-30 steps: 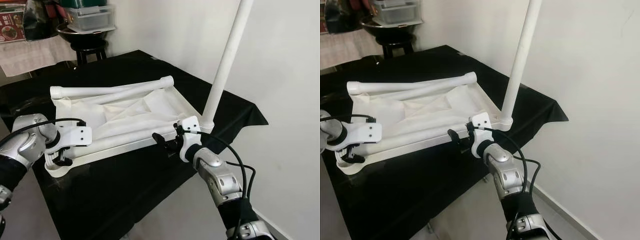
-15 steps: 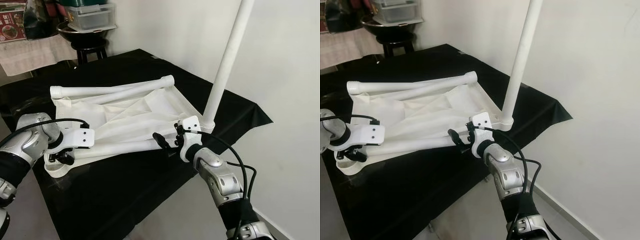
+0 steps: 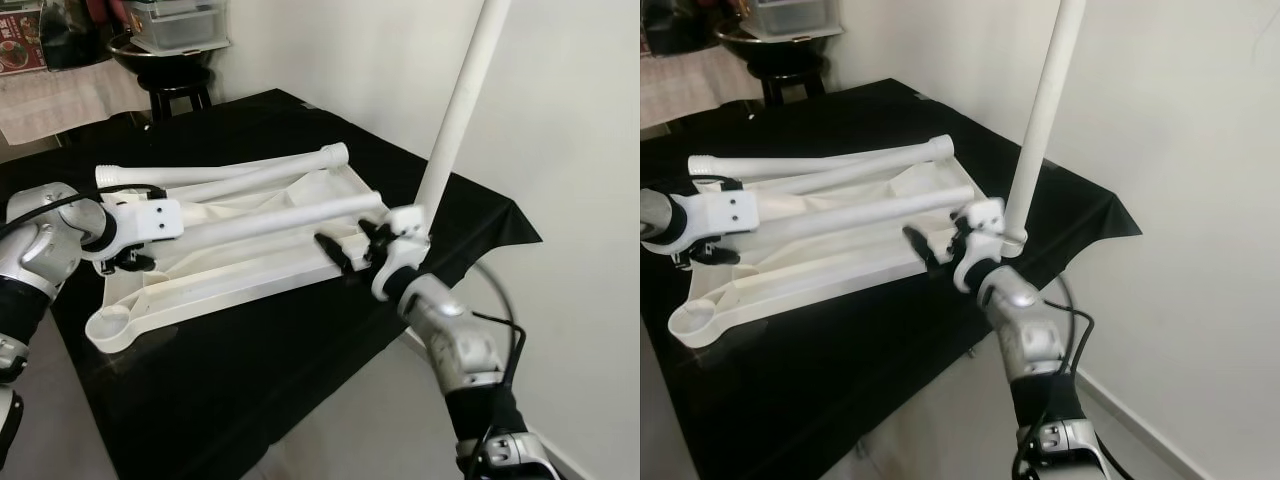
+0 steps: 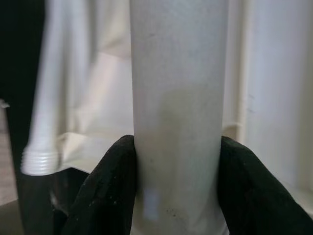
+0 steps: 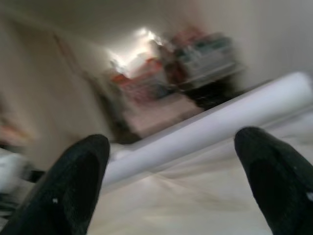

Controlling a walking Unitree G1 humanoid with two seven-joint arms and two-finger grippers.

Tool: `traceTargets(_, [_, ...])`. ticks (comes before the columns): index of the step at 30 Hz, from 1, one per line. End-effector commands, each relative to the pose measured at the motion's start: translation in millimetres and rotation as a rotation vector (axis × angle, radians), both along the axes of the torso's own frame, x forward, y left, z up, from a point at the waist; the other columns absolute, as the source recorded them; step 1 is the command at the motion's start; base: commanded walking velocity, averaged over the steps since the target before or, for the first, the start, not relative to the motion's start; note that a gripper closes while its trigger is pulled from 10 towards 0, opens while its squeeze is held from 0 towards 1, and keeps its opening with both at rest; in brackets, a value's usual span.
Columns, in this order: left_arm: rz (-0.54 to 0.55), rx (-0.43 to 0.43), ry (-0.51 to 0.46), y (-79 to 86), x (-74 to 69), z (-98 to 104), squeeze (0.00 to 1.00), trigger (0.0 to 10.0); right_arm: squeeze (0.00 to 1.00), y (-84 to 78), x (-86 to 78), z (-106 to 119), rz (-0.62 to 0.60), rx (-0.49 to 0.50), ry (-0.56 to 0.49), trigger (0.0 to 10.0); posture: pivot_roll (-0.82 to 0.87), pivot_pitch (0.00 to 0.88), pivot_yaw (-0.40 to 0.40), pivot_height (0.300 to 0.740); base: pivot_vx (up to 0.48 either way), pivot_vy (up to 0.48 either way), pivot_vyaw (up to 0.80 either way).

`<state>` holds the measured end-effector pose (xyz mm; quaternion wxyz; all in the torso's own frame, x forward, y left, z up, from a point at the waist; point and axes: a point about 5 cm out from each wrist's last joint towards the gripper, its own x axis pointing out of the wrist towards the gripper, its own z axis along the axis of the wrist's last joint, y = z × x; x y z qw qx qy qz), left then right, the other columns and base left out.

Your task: Building children table

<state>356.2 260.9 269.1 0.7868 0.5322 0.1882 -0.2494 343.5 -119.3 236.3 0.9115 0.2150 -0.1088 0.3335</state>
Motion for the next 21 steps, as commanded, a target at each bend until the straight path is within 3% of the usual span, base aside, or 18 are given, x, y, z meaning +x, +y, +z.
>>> traceTargets(1, [0.018,-0.080,-0.094,0.3,1.0,14.1,0.00,0.0,0.00,0.7,-10.8,23.9,0.138,0.098,-0.089,10.0,-0.08,0.034,-0.076,0.740,0.000,0.000,0.00])
traceTargets(2, [0.018,-0.080,-0.094,0.3,1.0,14.1,0.00,0.0,0.00,0.7,-10.8,23.9,0.138,0.098,-0.089,10.0,-0.08,0.034,-0.076,0.740,0.000,0.000,0.00])
traceTargets(3, [0.046,-0.206,-0.170,1.1,2.7,15.4,0.00,0.0,0.00,6.0,-30.3,43.5,0.350,0.092,-0.205,10.0,-0.08,0.032,-0.079,0.740,0.000,0.000,0.00])
traceTargets(4, [0.046,-0.206,-0.170,1.1,2.7,15.4,0.00,0.0,0.00,6.0,-30.3,43.5,0.350,0.092,-0.205,10.0,-0.08,0.032,-0.079,0.740,0.000,0.000,0.00])
traceTargets(7, [0.035,-0.487,-0.258,-8.0,3.2,12.3,0.00,0.0,0.00,23.4,-50.6,40.0,0.554,-0.043,-0.260,10.0,-0.09,0.030,-0.085,0.740,0.000,0.000,0.00])
traceTargets(8, [0.017,-0.563,-0.276,-12.0,2.4,12.4,0.00,0.0,0.00,28.0,-52.6,36.2,0.579,-0.072,-0.257,10.0,-0.09,0.030,-0.086,0.740,0.000,0.000,0.00])
traceTargets(10, [0.017,-0.563,-0.276,-12.0,2.4,12.4,0.00,0.0,0.00,28.0,-52.6,36.2,0.579,-0.072,-0.257,10.0,-0.09,0.030,-0.086,0.740,0.000,0.000,0.00])
traceTargets(11, [-0.017,-0.675,-0.279,-18.2,0.4,12.8,0.00,0.0,0.00,33.6,-53.7,30.1,0.604,-0.113,-0.251,10.0,-0.08,0.030,-0.092,0.740,0.000,0.000,0.00])
traceTargets(13, [-0.017,-0.675,-0.279,-18.2,0.4,12.8,0.00,0.0,0.00,33.6,-53.7,30.1,0.604,-0.113,-0.251,10.0,-0.08,0.030,-0.092,0.740,0.000,0.000,0.00])
traceTargets(14, [-0.112,-0.814,-0.261,-31.7,-7.2,12.9,0.00,0.0,0.00,41.3,-53.9,22.3,0.644,-0.152,-0.234,10.0,-0.08,0.030,-0.097,0.740,0.000,0.000,0.00])
traceTargets(16, [-0.112,-0.814,-0.261,-31.7,-7.2,12.9,0.00,0.0,0.00,41.3,-53.9,22.3,0.644,-0.152,-0.234,10.0,-0.08,0.030,-0.097,0.740,0.000,0.000,0.00])
traceTargets(17, [-0.268,-0.934,-0.206,-49.8,-22.9,12.0,0.00,0.0,1.00,48.2,-53.6,19.8,0.697,-0.149,-0.214,10.0,-0.07,0.036,-0.105,0.740,0.000,0.000,0.00])
traceTargets(18, [-0.440,-1.011,-0.124,-66.1,-44.2,8.4,0.00,0.5,1.00,54.1,-52.1,20.4,0.733,-0.142,-0.205,10.0,-0.07,0.041,-0.107,0.740,0.000,0.000,0.00])
traceTargets(20, [-0.440,-1.011,-0.124,-66.1,-44.2,8.4,0.00,0.5,1.00,54.1,-52.1,20.4,0.733,-0.142,-0.205,10.0,-0.07,0.041,-0.107,0.740,0.000,0.000,0.00])
traceTargets(21, [-0.553,-1.043,-0.063,-76.3,-59.5,5.7,0.00,0.3,1.00,57.4,-51.0,22.0,0.753,-0.131,-0.200,10.0,-0.07,0.041,-0.107,0.740,0.000,0.000,0.00])
